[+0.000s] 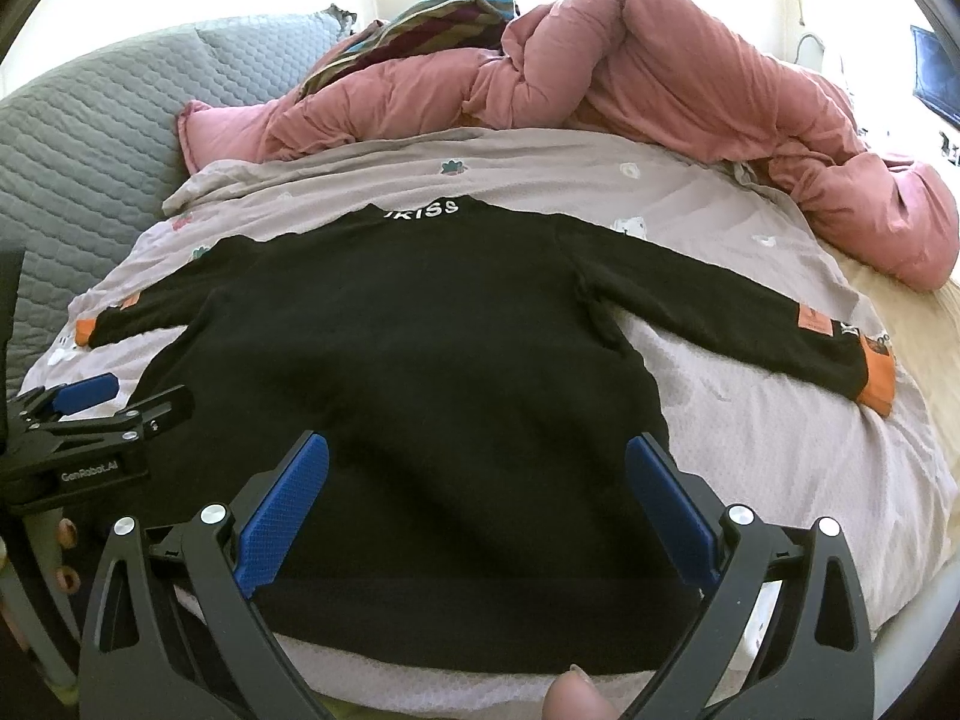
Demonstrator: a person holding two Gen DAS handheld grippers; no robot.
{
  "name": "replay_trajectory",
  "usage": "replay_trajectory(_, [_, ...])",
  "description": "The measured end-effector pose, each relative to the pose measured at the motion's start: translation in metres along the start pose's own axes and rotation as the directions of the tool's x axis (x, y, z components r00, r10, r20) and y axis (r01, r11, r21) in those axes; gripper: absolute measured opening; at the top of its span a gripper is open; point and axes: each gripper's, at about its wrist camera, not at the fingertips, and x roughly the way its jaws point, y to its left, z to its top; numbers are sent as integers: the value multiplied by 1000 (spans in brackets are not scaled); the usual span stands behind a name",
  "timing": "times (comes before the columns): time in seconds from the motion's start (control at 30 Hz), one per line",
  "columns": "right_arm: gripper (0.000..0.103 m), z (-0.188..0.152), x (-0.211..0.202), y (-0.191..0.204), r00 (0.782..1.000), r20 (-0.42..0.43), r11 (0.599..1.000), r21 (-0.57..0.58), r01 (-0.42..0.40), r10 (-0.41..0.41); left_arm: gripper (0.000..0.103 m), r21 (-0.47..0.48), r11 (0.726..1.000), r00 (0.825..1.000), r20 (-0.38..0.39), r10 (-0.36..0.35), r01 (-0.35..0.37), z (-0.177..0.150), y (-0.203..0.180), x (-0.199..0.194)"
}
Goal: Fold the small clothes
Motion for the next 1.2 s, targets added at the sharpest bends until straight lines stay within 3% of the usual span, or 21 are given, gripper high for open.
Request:
replay_trajectory(0.6, [99,31,24,-35,999,14,998,46,31,-31,95,36,999,1000,4,17,-17,35,-23,15])
replay_trajectory(1.2, [99,64,57,-128,984,15,965,200,169,-175,95,36,999,1000,-29,3,-2,89,-37,58])
